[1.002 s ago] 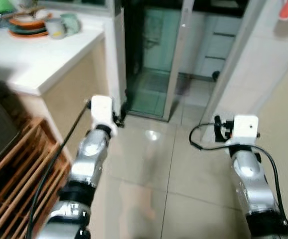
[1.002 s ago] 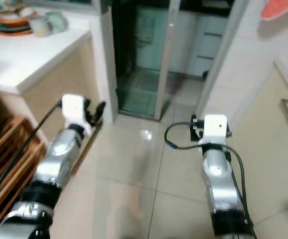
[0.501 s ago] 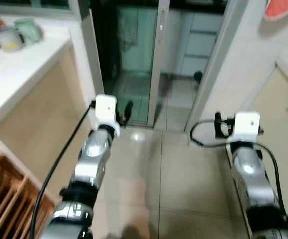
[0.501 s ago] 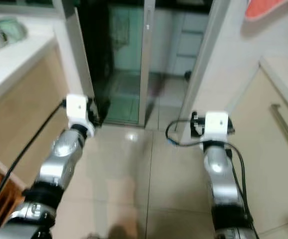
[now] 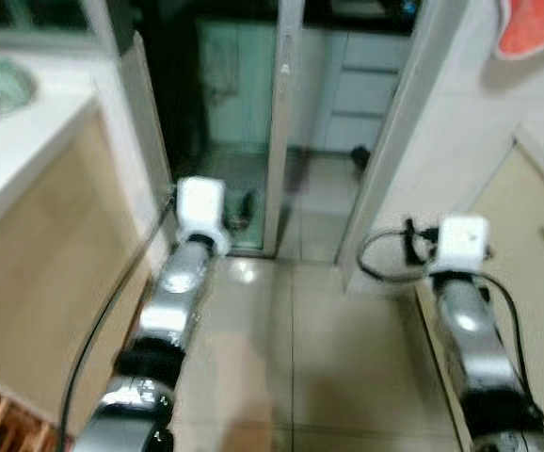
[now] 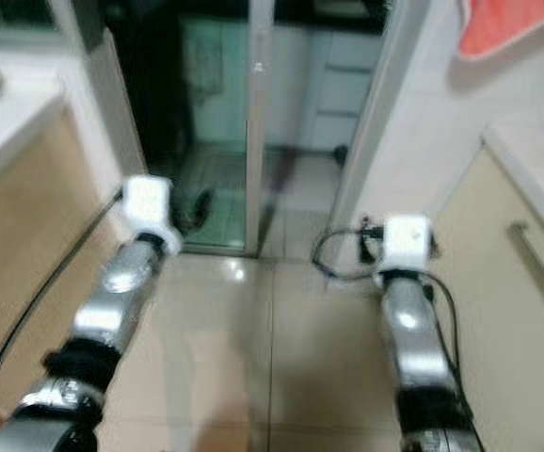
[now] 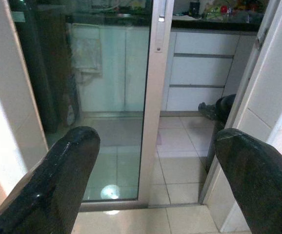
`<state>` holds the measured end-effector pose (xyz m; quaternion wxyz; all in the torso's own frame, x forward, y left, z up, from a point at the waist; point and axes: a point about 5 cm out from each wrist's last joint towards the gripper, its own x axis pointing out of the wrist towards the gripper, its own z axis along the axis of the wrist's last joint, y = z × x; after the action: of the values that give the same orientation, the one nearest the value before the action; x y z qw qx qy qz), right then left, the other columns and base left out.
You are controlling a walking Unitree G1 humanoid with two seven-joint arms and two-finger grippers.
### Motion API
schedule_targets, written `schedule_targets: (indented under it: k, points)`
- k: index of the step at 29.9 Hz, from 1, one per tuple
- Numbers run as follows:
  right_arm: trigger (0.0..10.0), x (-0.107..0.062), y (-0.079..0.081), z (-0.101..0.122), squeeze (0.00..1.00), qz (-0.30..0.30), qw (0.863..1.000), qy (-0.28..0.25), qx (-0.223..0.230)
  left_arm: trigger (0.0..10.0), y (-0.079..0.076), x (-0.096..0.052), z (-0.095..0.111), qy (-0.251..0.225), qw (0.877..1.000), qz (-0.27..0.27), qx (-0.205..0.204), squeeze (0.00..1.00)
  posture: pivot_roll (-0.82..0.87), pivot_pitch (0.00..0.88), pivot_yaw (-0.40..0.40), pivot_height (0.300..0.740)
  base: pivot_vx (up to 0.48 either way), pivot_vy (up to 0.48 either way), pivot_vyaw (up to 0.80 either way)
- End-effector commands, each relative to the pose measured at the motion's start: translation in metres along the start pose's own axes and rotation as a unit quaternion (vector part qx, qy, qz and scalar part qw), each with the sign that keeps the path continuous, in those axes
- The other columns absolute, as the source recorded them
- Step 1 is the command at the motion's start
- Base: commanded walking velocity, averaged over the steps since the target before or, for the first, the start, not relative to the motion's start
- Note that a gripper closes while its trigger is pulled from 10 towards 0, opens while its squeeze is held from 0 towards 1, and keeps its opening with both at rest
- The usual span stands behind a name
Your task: Restocking fridge
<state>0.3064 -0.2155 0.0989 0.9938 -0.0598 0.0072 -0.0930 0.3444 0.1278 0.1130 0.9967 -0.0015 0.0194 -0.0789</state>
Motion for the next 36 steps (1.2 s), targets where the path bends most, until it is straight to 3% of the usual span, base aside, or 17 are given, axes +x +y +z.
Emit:
schedule_targets:
  k: [1,2,3,5,7,8,9,10,11,13,17,18,21,26,33,36]
  points:
    - [10.0,0.002,-0.012,-0.002,0.00,-0.017,0.999,0.013,0.035,10.0,-0.013,0.002,0.001,0.005,1.000,-0.025,0.012,1.00,-0.17,0.000,-0.024,0.740,0.472,0.000,0.00]
    - [10.0,0.002,-0.012,-0.002,0.00,-0.017,0.999,0.013,0.035,10.0,-0.013,0.002,0.001,0.005,1.000,-0.025,0.012,1.00,-0.17,0.000,-0.024,0.740,0.472,0.000,0.00]
    - [10.0,0.001,-0.011,-0.003,0.00,-0.007,0.997,0.025,0.074,10.0,-0.011,-0.003,-0.007,0.030,0.998,-0.035,0.030,1.00,-0.17,0.000,-0.018,0.740,0.472,0.000,0.00]
    - [10.0,0.000,-0.010,-0.003,0.00,-0.002,0.996,0.028,0.083,10.0,-0.010,-0.006,-0.010,0.038,0.998,-0.037,0.035,1.00,-0.17,0.000,-0.016,0.740,0.472,0.000,0.00]
    - [10.0,-0.016,-0.005,-0.005,0.00,0.038,0.995,0.046,0.084,10.0,0.005,-0.032,-0.023,0.080,0.994,-0.048,0.054,1.00,-0.16,0.000,-0.010,0.740,0.472,0.000,0.00]
    - [10.0,-0.016,-0.005,-0.005,0.00,0.038,0.995,0.046,0.084,10.0,0.005,-0.032,-0.023,0.080,0.994,-0.048,0.054,1.00,-0.16,0.000,-0.010,0.740,0.472,0.000,0.00]
    - [10.0,-0.023,-0.003,-0.006,0.00,0.053,0.994,0.052,0.080,10.0,0.008,-0.042,-0.026,0.090,0.993,-0.052,0.060,1.00,-0.15,0.000,-0.009,0.740,0.472,0.000,0.00]
    - [10.0,-0.038,-0.003,-0.007,0.00,0.079,0.992,0.067,0.071,10.0,0.013,-0.063,-0.028,0.101,0.991,-0.061,0.067,1.00,-0.16,0.000,-0.016,0.740,0.472,0.000,0.00]
    - [10.0,-0.038,-0.003,-0.007,0.00,0.079,0.992,0.067,0.071,10.0,0.013,-0.063,-0.028,0.101,0.991,-0.061,0.067,1.00,-0.16,0.000,-0.016,0.740,0.472,0.000,0.00]
    - [10.0,-0.048,-0.002,-0.008,0.00,0.105,0.989,0.084,0.066,10.0,0.011,-0.081,-0.025,0.101,0.989,-0.075,0.072,1.00,-0.16,0.000,-0.024,0.740,0.472,0.000,0.00]
    - [10.0,-0.050,0.001,-0.006,0.00,0.125,0.986,0.089,0.066,10.0,0.003,-0.086,-0.024,0.100,0.989,-0.087,0.062,1.00,-0.15,0.000,-0.027,0.740,0.236,0.000,0.00]
    - [10.0,-0.047,0.005,-0.007,0.00,0.130,0.984,0.092,0.079,10.0,-0.004,-0.081,-0.023,0.093,0.990,-0.091,0.057,0.00,-0.15,0.000,-0.029,0.740,0.000,0.000,0.00]
    - [10.0,-0.044,0.010,-0.005,0.00,0.129,0.980,0.104,0.109,10.0,-0.008,-0.073,-0.016,0.085,0.991,-0.085,0.059,0.00,-0.15,0.000,-0.029,0.740,0.000,0.000,0.00]
    - [10.0,-0.051,0.010,-0.006,0.00,0.123,0.971,0.134,0.154,10.0,-0.003,-0.075,-0.009,0.092,0.991,-0.076,0.065,0.00,-0.15,0.000,-0.018,0.740,0.000,0.000,0.00]
    - [10.0,-0.060,0.012,-0.018,0.00,0.150,0.970,0.164,0.094,10.0,0.005,-0.075,-0.010,0.103,0.988,-0.066,0.092,0.00,-0.15,0.000,-0.014,0.740,0.000,0.000,0.00]
    - [10.0,-0.060,0.012,-0.018,0.00,0.150,0.970,0.164,0.094,10.0,0.005,-0.075,-0.010,0.103,0.988,-0.066,0.092,0.00,-0.15,0.000,-0.014,0.740,0.000,0.000,0.00]
